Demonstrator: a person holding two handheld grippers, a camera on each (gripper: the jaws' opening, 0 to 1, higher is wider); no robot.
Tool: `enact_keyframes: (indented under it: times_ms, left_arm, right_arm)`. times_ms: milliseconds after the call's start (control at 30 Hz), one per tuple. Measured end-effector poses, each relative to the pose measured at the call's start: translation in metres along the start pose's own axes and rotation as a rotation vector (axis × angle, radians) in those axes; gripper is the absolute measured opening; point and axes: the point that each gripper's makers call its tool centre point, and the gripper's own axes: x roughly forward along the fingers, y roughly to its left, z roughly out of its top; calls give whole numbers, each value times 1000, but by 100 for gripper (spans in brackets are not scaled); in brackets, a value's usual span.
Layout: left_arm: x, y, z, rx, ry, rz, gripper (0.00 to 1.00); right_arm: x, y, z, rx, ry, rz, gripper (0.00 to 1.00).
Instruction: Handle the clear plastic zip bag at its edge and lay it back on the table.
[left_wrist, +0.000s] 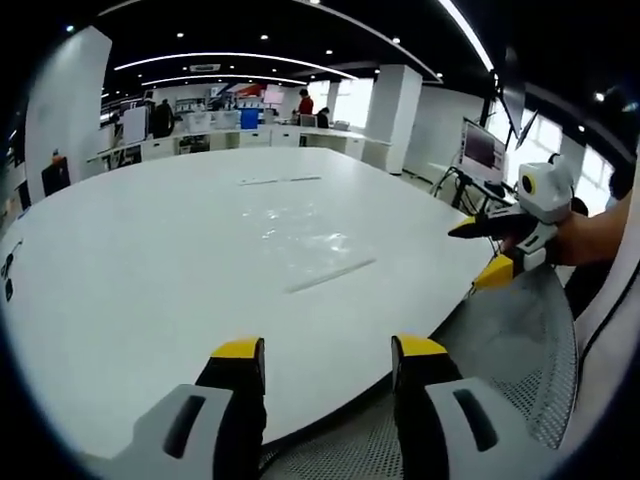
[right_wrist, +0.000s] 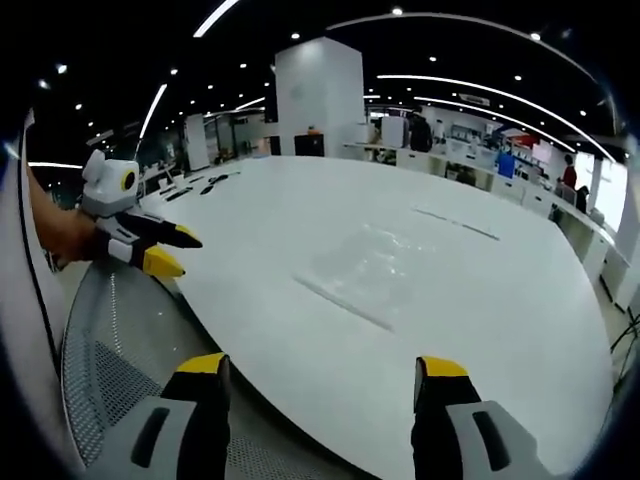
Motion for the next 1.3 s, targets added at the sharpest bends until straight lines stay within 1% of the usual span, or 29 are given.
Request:
enact_keyframes:
  times_ms: [300,433,467,600,700,1300]
  left_arm:
    - [1,5,-3,3,6,4,49]
    - [2,3,-5,26,13,5,49]
    - [2,0,-5,29,14,4,49]
    - [2,1,-4,27,20,5,49]
    - [1,-2,-4,37,26,1,49]
    - [1,1,-2,34,19,10,48]
  right_arm:
    - [1,-2,-1,-1,-1,-5,74]
    - [1,-1,-2,-4,5,0,74]
    - [1,-1,-2,-3,4,-1,74]
    - [1,-3,0,4,-2,-9,74]
    - [0,-3,0,0,-4,-12,74]
    - [1,-4,-1,-3,-7,-11,74]
